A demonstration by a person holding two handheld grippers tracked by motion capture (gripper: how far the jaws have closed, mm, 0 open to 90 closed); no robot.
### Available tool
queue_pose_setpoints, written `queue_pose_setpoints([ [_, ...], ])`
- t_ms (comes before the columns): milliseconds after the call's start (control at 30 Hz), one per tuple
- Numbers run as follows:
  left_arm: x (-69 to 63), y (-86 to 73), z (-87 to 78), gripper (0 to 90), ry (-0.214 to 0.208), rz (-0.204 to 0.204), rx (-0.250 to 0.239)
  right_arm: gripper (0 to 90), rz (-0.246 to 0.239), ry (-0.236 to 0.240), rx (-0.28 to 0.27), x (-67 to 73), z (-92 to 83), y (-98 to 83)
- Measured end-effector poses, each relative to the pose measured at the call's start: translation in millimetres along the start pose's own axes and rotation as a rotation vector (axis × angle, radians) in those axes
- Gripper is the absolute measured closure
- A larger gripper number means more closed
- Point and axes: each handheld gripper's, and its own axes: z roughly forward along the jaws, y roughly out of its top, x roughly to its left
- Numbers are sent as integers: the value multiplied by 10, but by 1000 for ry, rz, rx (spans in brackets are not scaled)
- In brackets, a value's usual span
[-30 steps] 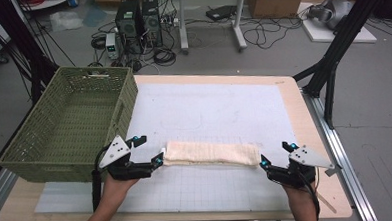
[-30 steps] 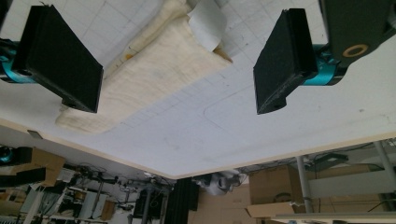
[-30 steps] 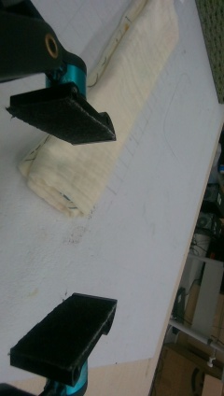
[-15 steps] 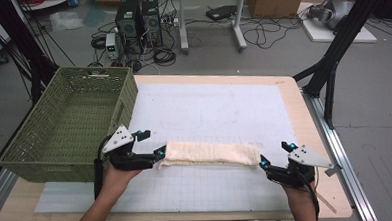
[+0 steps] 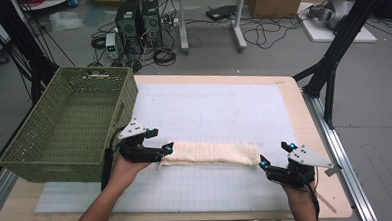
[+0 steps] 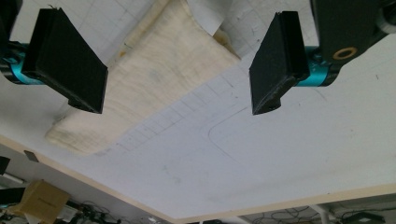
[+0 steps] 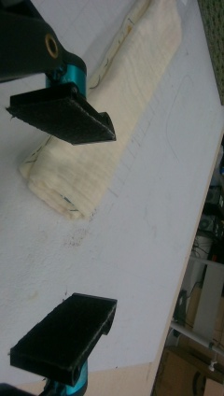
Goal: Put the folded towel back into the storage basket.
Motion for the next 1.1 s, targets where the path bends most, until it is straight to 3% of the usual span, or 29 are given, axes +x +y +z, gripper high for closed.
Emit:
queue_pose_setpoints([
  [133,34,-18,53,208,18,-13,26,151,-3,2,1,2,9,2],
  [367,124,-113,235,250,49,-50,129,151,-6,4,9,7,16,0],
  [500,127,-177,312,263,41,-64,179,151,-10,3,7,3,16,-2],
  [733,106,-209,376,315,48,-42,243,151,-5,3,9,-2,14,-4],
  [833,82,-236,403,335,61,-9,299,151,-5,2,9,-4,15,-4],
  [1000,45,-256,433,401,60,27,331,151,-4,5,10,1,18,-2],
  [1033,22,-258,440,407,72,58,342,151,-8,1,8,0,18,0],
  [1100,16,-258,442,432,75,64,341,151,-9,-8,8,-1,14,4],
])
